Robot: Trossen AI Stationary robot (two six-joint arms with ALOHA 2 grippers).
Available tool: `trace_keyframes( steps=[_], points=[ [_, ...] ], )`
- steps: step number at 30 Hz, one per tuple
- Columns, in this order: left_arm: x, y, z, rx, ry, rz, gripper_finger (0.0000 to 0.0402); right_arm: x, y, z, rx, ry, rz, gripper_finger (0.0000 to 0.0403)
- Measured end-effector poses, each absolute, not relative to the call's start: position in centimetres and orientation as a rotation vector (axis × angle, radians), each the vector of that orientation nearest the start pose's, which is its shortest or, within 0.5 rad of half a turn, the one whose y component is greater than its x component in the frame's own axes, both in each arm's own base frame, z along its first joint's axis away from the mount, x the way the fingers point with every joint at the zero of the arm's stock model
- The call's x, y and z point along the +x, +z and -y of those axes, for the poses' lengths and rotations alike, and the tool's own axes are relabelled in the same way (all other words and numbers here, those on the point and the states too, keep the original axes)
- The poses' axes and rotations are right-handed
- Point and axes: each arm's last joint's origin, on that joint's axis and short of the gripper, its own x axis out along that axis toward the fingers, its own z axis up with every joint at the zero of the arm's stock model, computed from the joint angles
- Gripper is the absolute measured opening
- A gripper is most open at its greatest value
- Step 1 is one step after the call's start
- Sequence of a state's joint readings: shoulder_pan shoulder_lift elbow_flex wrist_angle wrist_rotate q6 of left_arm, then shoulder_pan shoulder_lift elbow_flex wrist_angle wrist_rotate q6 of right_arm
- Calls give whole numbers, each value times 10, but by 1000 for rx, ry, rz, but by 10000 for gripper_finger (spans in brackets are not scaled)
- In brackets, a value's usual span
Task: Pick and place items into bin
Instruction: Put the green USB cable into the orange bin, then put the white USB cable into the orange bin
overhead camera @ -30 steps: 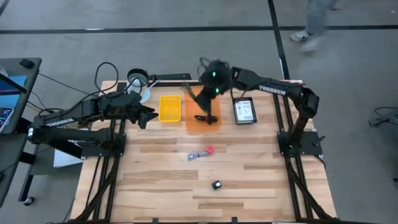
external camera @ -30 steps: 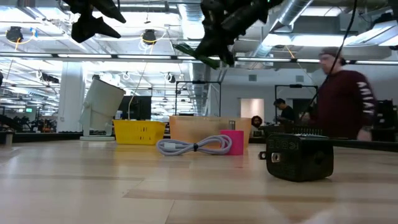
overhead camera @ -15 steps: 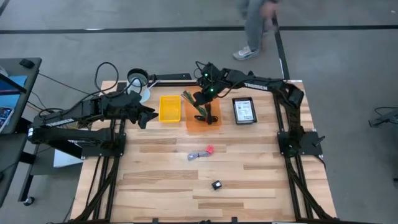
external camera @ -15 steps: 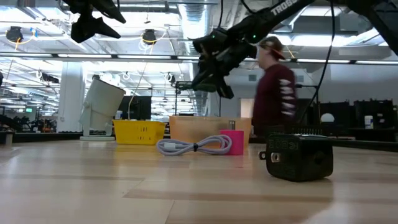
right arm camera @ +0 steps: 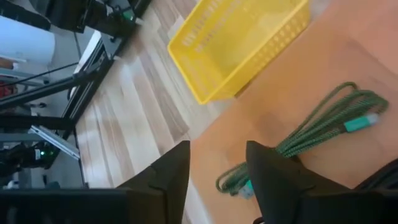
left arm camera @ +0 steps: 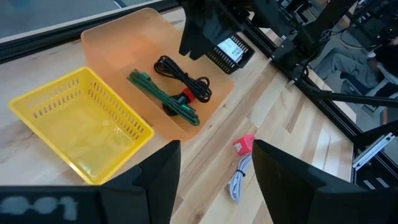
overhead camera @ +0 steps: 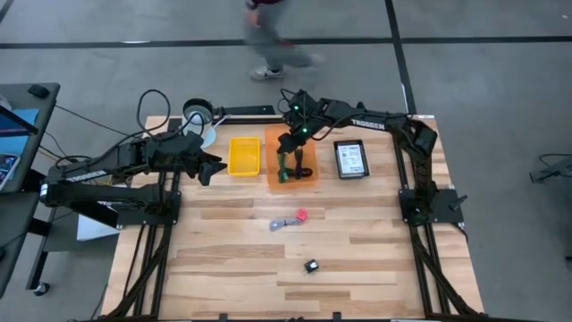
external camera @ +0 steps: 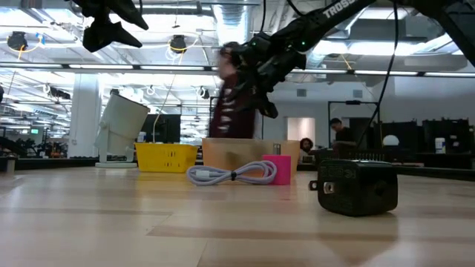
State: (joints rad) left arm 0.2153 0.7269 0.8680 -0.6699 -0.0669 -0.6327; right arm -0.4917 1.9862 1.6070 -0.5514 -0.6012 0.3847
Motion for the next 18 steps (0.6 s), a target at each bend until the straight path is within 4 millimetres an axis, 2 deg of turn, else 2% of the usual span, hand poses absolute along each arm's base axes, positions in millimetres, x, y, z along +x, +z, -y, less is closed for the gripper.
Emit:
trace_keyframes(
  steps=[4, 7, 13, 18],
  points=[
    [137, 324, -32, -653, 434, -425, 189, 390, 235, 180, 840, -27, -847, 153],
    [136, 324, -32, -653, 435, -426, 189, 393, 238, 161, 796, 56, -884, 149],
    [135, 322, -32, -653, 441, -448, 189, 400, 232, 107, 612, 228, -1029, 137],
    [135, 322, -32, -649, 440, -448, 189, 405, 227, 54, 326, 284, -1138, 128]
  ],
)
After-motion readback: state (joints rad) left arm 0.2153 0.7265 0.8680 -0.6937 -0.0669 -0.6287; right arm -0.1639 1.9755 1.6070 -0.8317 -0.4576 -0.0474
